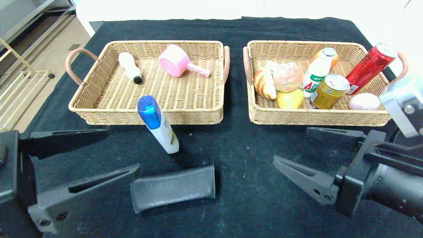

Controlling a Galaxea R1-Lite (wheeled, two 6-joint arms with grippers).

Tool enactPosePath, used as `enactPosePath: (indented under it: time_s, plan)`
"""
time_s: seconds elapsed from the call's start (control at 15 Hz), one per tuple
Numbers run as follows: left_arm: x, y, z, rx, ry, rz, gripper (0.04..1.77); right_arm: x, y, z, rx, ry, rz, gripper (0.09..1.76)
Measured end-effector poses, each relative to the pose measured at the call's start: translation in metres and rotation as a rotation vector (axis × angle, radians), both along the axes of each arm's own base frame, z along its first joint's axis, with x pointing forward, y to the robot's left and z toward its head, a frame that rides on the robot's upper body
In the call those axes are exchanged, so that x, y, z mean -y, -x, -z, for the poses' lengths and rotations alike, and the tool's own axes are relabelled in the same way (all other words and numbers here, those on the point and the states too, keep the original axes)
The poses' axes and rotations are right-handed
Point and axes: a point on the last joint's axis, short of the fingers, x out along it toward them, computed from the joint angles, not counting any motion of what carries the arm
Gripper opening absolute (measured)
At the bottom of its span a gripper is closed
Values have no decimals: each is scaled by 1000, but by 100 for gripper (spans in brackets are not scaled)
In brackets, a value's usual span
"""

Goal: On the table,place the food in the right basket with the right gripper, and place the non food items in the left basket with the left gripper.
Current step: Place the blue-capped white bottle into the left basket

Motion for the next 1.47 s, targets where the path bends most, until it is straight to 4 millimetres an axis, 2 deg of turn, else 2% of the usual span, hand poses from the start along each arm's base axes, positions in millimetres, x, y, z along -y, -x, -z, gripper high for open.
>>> enactPosePath:
  time_s: [0.2, 0.47, 0.73, 1.0, 1.2, 1.47]
  plan:
    - [-1, 5, -7, 34, -8, -70, 172, 8, 11, 12, -14, 24, -104, 170]
    - [-7, 13, -26, 26, -29, -101, 172, 14, 16, 23, -12, 24, -111, 170]
    - [-15, 17, -35, -52, -81, -162, 172, 18, 18, 28, 19, -18, -102, 170]
    - [-4, 2, -33, -95, -116, -217, 172, 19, 17, 32, 9, -12, -95, 170]
    - [10, -9, -20, -143, -157, -243, 172, 20, 14, 34, 2, -10, -79, 170]
    - [34, -22, -4, -186, -92, -290, 172, 21, 13, 33, 4, -13, -71, 170]
